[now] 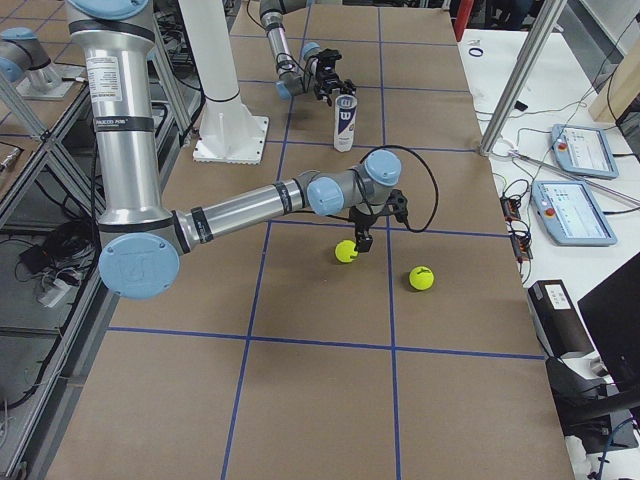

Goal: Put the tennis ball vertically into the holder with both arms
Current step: 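Lower the right gripper onto the nearer yellow tennis ball and grasp it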

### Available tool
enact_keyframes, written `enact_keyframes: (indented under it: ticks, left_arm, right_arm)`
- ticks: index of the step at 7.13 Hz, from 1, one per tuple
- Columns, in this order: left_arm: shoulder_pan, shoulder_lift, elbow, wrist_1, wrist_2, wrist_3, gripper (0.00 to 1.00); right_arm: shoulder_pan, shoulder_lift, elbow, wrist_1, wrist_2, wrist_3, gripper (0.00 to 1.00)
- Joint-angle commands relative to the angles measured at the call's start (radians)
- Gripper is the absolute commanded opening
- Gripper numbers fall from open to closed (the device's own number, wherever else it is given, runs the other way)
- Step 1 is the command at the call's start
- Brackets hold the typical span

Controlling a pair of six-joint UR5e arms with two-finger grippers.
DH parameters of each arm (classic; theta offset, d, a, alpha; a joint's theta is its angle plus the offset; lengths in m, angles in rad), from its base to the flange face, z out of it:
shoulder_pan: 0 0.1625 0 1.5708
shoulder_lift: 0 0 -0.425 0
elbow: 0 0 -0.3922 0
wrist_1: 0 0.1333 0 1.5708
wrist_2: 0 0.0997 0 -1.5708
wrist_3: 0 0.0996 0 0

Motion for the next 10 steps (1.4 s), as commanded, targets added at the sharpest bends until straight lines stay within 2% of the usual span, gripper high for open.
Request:
enact_keyframes:
  ticks: [1,7,10]
  left_arm:
    - [0.001,-0.003,0.003,-0.005,0.000,-0.004,1.00]
    - [-0.001,-0.020,-0.006,0.040,-0.001,-0.015,1.00]
    - [-0.001,-0.023,-0.006,0.040,-0.001,-0.017,1.00]
  right_arm:
    - [-0.039,0.000,0.001,0.000,-0.013,0.003,0.99]
    - [-0.073,0.003,-0.004,0.001,-0.041,0.009,0.99]
    - [-0.150,0.029,-0.018,0.001,-0.144,0.031,0.99]
